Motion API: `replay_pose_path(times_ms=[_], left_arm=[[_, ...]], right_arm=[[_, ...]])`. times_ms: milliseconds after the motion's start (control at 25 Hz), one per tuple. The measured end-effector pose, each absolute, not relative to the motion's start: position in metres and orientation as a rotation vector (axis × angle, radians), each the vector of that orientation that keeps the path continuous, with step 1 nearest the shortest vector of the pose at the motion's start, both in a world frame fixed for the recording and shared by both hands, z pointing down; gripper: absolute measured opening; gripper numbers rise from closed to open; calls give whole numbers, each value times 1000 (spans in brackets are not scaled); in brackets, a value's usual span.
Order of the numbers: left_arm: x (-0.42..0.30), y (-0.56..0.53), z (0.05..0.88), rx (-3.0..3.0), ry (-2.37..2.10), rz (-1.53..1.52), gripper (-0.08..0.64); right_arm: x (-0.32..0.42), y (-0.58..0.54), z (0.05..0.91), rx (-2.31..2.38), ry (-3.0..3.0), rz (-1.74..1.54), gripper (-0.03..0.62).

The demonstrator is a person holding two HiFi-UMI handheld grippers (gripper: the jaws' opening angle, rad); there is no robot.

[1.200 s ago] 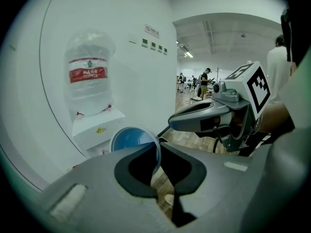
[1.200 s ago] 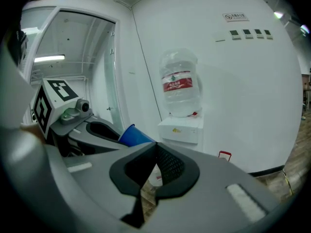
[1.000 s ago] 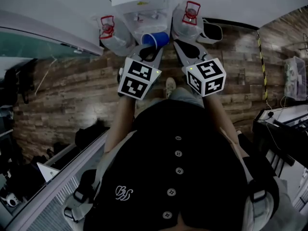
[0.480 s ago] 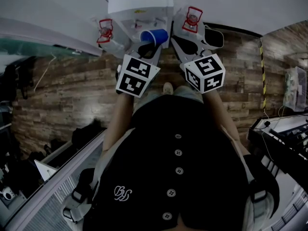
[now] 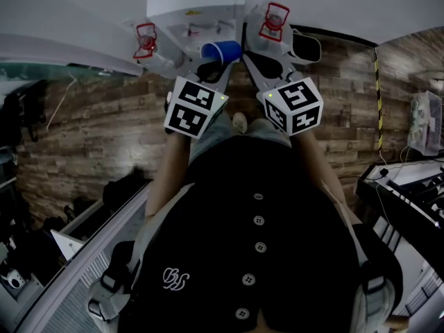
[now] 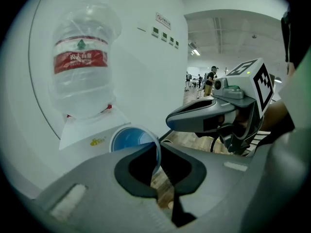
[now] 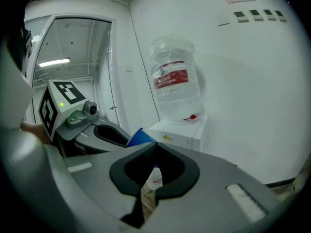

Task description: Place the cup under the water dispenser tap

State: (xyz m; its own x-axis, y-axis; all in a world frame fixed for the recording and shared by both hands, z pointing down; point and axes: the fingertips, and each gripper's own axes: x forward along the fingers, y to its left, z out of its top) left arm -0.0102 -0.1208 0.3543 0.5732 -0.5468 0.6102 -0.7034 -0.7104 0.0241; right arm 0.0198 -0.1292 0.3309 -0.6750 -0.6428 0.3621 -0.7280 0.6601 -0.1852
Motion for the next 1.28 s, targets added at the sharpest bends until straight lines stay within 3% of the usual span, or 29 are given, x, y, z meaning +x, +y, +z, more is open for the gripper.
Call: replay_pose_path(times_ms=[1280], left_arm=[[-61,-125,394,2510,-796,1047,15]], right_arm=[[-11,-143,375,1243,-2474,650,-4]])
